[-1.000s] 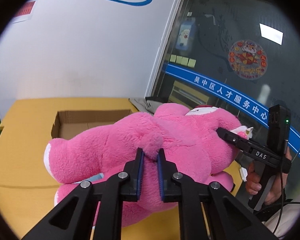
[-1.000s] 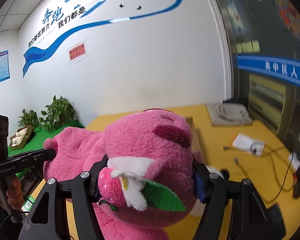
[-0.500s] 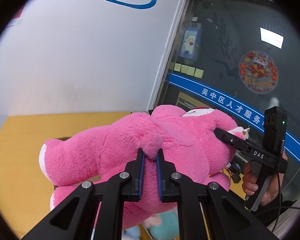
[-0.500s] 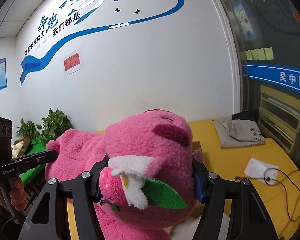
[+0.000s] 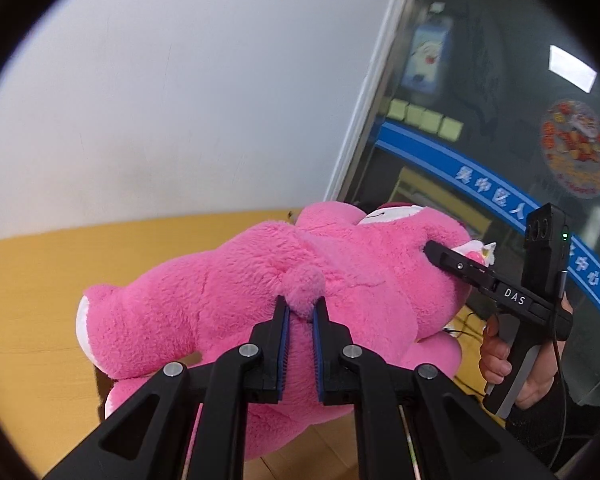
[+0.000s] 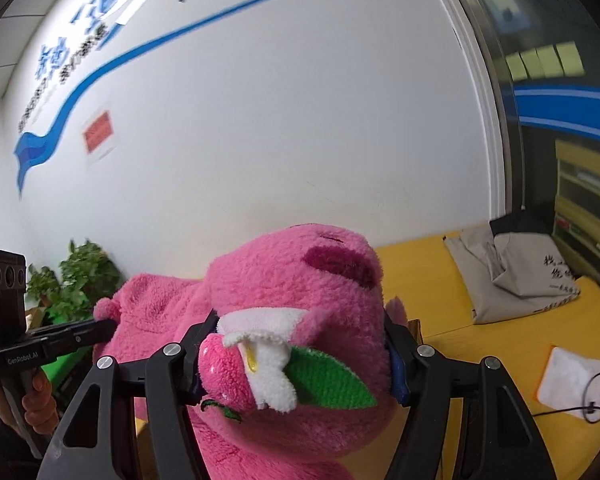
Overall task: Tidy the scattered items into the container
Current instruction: 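Lift the pink bear with both tools and carry it over the box, then lower the pink bear into the box and open both tools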
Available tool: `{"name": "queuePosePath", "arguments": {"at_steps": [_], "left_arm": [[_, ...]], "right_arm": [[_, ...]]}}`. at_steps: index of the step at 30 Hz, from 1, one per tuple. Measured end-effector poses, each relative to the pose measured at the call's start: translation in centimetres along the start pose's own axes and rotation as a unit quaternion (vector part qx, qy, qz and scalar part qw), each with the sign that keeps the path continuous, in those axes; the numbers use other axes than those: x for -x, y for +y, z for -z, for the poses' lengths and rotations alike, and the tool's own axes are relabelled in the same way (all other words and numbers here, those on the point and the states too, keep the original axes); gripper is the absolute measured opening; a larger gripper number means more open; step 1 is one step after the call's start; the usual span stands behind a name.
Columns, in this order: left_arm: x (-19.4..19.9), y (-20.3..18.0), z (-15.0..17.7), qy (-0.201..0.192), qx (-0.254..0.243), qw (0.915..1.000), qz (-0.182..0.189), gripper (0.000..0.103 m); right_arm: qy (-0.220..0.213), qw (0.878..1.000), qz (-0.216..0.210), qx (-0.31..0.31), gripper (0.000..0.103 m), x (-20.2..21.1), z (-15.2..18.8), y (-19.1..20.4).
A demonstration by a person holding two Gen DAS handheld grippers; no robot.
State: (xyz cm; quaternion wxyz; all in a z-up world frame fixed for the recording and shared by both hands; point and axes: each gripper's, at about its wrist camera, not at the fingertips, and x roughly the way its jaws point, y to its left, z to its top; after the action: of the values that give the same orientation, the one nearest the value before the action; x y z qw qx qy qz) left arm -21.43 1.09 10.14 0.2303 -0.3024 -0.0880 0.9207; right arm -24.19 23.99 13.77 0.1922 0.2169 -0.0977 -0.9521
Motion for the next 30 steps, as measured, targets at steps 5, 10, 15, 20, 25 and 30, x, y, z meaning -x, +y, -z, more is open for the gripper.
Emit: {"name": "queuePosePath", "arguments": {"at_steps": [5, 10, 15, 20, 25, 30], "left_arm": [[-8.4, 5.2, 2.3, 0.062, 0.042, 0.9972, -0.001, 0.009], [-14.4, 9.2, 5.4, 0.128, 0.079, 0.9885, -0.009, 0.009], [-14.8, 9.4, 6.3, 0.138, 0.089, 0.9864, -0.008, 0.009], [-15.3, 9.9, 6.2, 0.145, 0.084, 0.9855, -0.025, 0.01], [-14.6, 8.9, 6.6, 0.146, 0.069, 0.9865, -0.03, 0.01], [-14.4, 9.0, 6.7, 0.142, 0.068, 0.987, -0.031, 0.014]], "right_arm": [[0.029, 0.999, 0.013, -0.025, 0.071, -7.8, 3.0, -3.6], [0.123, 0.99, 0.042, -0.058, 0.071, -14.3, 7.0, -6.8], [0.192, 0.976, 0.071, -0.08, 0.071, -16.1, 10.0, -8.7], [0.198, 0.973, 0.077, -0.09, 0.071, -15.6, 10.9, -9.6], [0.194, 0.973, 0.092, -0.08, 0.071, -13.8, 11.1, -8.4], [0.195, 0.973, 0.099, -0.07, 0.073, -13.9, 11.0, -8.1]]}}
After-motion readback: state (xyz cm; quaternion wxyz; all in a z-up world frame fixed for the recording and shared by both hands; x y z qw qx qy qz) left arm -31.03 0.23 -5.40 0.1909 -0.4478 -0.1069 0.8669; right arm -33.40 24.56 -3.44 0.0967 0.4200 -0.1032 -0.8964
